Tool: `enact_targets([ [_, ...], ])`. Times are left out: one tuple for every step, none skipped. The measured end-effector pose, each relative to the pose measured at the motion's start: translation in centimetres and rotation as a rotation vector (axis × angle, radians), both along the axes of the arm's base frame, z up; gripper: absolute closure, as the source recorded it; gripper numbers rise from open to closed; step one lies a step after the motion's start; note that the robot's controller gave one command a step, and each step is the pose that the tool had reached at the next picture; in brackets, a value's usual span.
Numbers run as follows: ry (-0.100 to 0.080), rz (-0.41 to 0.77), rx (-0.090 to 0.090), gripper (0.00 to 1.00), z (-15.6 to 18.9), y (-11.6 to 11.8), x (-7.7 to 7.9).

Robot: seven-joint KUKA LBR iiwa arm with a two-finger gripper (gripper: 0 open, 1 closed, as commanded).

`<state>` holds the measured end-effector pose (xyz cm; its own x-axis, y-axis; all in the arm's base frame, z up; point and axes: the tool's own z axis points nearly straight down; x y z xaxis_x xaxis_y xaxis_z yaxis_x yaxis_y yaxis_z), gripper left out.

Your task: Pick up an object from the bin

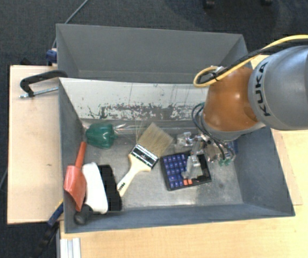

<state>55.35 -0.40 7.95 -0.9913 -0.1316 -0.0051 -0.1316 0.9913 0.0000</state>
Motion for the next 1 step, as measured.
enact_targets([
  [0.001,-0.001,0.001,1.0,2.18,0.03,-0.08],
])
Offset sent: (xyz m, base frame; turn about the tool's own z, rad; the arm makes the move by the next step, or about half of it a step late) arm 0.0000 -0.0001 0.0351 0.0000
